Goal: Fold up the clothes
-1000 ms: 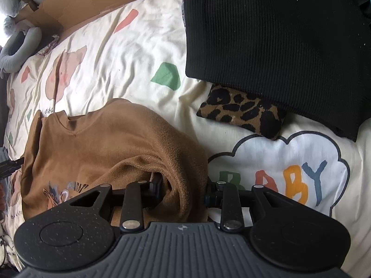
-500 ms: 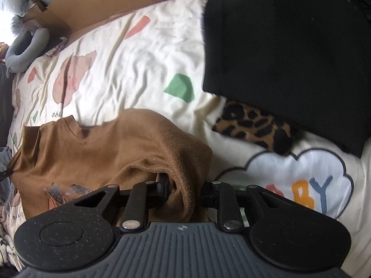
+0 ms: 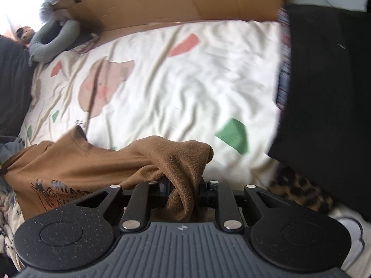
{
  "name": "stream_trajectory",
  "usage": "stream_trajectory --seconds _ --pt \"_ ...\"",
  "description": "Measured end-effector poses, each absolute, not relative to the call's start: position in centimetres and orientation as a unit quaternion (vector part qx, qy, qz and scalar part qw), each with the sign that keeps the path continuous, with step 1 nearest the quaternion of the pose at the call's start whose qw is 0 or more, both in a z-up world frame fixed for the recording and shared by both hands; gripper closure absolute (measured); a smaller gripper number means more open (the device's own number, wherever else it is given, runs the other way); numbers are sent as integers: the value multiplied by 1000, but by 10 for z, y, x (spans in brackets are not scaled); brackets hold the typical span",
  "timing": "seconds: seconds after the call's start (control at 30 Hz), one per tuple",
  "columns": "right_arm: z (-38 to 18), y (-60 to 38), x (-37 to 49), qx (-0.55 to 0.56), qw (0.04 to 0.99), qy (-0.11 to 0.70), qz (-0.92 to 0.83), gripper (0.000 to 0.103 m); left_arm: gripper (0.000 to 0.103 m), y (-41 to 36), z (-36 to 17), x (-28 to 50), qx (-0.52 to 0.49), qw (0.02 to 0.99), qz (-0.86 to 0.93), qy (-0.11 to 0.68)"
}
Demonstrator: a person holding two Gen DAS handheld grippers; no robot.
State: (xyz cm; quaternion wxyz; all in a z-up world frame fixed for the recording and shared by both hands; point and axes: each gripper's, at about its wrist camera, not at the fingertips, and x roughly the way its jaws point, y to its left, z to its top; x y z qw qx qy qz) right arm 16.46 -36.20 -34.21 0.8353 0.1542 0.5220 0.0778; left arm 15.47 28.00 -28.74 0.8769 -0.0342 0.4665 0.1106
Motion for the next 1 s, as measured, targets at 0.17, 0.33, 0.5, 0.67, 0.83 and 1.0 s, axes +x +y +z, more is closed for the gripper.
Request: stream_trajectory --seconds 0.17,0.33,0.5,0.67,0.83,1.0 --pt "-339 -341 175 129 836 523 101 86 97 300 -288 129 -35 865 142 480" --pt "-345 -330 173 112 831 534 112 86 97 309 -290 106 -34 855 156 494" --pt "-354 -330 167 115 821 547 115 85 97 314 -303 88 -38 835 167 524" --pt "-364 -334 157 114 809 566 108 84 97 310 -319 74 -40 815 168 553" --pt "-373 -342 146 114 802 579 96 81 96 308 -331 62 -48 797 163 579" --pt "-377 -354 136 128 789 594 90 67 89 298 -325 61 -40 781 134 609"
